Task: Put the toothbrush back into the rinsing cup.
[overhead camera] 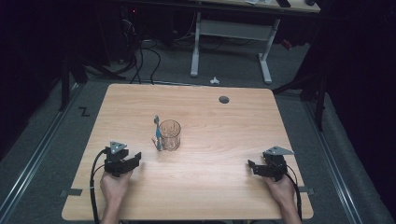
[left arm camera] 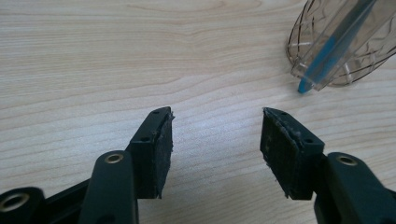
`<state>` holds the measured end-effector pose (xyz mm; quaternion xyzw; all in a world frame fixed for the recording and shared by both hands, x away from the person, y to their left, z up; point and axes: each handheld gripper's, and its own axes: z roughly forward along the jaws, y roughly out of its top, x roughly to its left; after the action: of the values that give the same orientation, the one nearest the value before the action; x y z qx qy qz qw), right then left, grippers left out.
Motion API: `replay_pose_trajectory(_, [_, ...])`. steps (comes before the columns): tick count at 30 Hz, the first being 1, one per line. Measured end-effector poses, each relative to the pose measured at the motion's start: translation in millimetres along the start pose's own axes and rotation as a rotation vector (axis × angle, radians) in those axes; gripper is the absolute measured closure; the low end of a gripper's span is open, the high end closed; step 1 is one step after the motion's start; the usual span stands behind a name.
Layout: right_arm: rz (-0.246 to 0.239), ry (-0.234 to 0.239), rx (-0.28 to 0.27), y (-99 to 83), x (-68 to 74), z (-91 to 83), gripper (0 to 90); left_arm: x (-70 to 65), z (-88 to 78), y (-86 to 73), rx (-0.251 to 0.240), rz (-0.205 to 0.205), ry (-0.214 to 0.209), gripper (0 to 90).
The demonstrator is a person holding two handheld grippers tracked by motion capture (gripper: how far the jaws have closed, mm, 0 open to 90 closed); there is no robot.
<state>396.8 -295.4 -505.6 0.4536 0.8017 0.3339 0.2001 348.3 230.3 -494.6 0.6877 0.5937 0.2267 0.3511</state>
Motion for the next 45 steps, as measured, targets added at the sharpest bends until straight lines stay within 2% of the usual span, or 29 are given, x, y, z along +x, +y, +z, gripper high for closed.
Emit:
replay_pose_trajectory(10, [0.0,0.0,0.0,0.0,0.0,0.0,22.1,-8.3,8.6,-1.8,0.02,0.063,0.036,43.9])
replay_pose_trajectory(20, [-0.002,0.0,-0.001,0.0,-0.1,0.1,22.1,-10.6,15.7,-2.2,0.025,0.071,0.039,43.7])
replay_pose_trajectory(32, [-0.002,0.0,-0.001,0.0,-0.1,0.0,22.1,-11.7,21.2,-2.4,0.014,0.061,0.039,43.6])
replay_pose_trajectory(35, [0.0,0.0,0.0,0.0,0.0,0.0,22.1,-12.0,21.9,-2.7,0.011,0.065,0.041,43.4])
replay_pose_trajectory(39, [-0.002,0.0,-0.001,0.0,-0.1,0.1,22.1,-13.8,23.6,-3.8,0.002,0.089,0.047,41.3])
replay_pose_trajectory(45, [-0.002,0.0,-0.002,-0.1,-0.1,0.1,22.1,-14.6,24.0,-3.8,0.003,0.086,0.046,38.8])
